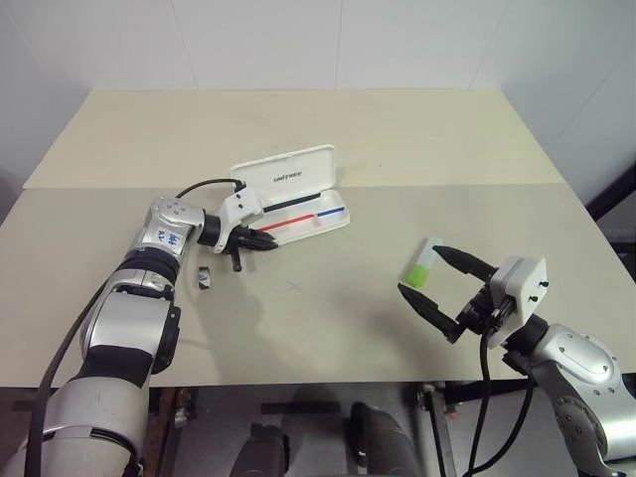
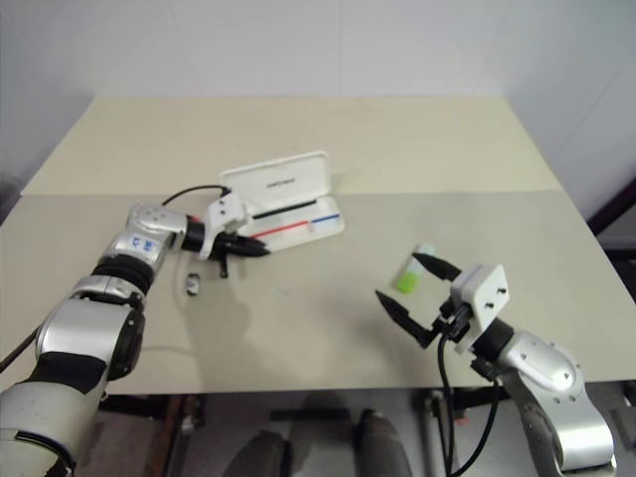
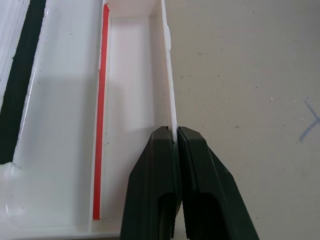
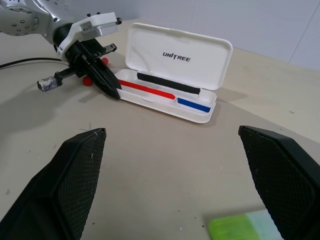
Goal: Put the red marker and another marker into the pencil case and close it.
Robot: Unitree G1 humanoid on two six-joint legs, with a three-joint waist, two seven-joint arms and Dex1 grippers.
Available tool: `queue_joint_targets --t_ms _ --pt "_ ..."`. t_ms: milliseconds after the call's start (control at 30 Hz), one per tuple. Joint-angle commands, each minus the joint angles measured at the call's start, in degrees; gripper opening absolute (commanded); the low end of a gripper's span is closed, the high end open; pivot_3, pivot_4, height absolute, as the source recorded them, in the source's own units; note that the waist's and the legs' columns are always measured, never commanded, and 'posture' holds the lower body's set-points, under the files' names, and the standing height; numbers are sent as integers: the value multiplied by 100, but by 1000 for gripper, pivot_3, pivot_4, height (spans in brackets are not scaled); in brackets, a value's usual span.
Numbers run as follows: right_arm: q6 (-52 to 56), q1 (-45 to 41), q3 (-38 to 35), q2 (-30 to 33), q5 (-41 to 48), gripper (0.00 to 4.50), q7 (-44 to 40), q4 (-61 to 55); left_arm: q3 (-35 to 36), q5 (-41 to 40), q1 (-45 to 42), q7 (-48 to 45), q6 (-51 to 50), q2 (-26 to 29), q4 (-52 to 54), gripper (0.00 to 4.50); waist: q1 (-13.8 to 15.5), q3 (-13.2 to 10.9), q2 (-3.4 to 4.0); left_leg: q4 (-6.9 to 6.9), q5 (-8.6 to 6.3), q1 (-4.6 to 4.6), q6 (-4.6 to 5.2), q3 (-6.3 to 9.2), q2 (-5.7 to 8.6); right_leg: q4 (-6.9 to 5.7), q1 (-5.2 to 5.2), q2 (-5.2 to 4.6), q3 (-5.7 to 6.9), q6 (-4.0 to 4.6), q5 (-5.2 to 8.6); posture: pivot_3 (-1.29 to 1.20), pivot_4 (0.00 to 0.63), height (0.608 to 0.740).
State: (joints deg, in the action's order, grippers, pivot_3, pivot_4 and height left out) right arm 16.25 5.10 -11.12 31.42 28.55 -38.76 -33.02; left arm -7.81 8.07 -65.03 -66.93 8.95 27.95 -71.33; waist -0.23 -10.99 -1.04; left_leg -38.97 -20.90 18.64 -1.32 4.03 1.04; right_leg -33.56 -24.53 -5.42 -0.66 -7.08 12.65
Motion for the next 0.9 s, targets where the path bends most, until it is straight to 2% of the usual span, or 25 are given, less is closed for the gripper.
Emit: queue_joint_targets --t_ms 33,233,467,567,767,900 --pt "-50 -8 -102 104 170 4500 -151 -105 3 58 -43 -41 83 100 -11 46 1 0 0 0 0 0 0 0 0 0 0 0 0 0 0 0 150 740" --pt "63 -53 -258 387 469 4500 -461 -94 76 -170 -47 -665 353 172 577 46 17 -1 -1 -1 0 21 0 3 0 9 -10 -1 3 -5 -3 0 150 740" --pt "214 -156 -343 702 801 4500 -756 -46 110 -411 625 -1093 403 526 1921 46 10 -1 -1 -6 -3 74 3 0 4 13 -64 -6 1 -11 -6 0 150 740" --pt "269 -316 -297 730 816 4500 -785 80 130 -569 1195 -1161 199 720 3083 46 14 -1 -1 -5 -4 76 3 -3 2 10 -69 -5 0 -10 -6 0 150 740" --pt "275 -565 -174 754 750 4500 -943 328 154 -959 2284 -1034 -951 953 5537 46 39 -2 -1 -6 -4 77 3 -2 1 7 -72 -6 -6 -10 -6 0 150 740" --pt "278 -671 -126 751 718 4500 -994 445 151 -1142 2699 -886 -1575 1053 6580 46 40 -2 -1 -9 -4 78 3 -2 2 7 -72 -7 -9 -10 -6 0 150 740"
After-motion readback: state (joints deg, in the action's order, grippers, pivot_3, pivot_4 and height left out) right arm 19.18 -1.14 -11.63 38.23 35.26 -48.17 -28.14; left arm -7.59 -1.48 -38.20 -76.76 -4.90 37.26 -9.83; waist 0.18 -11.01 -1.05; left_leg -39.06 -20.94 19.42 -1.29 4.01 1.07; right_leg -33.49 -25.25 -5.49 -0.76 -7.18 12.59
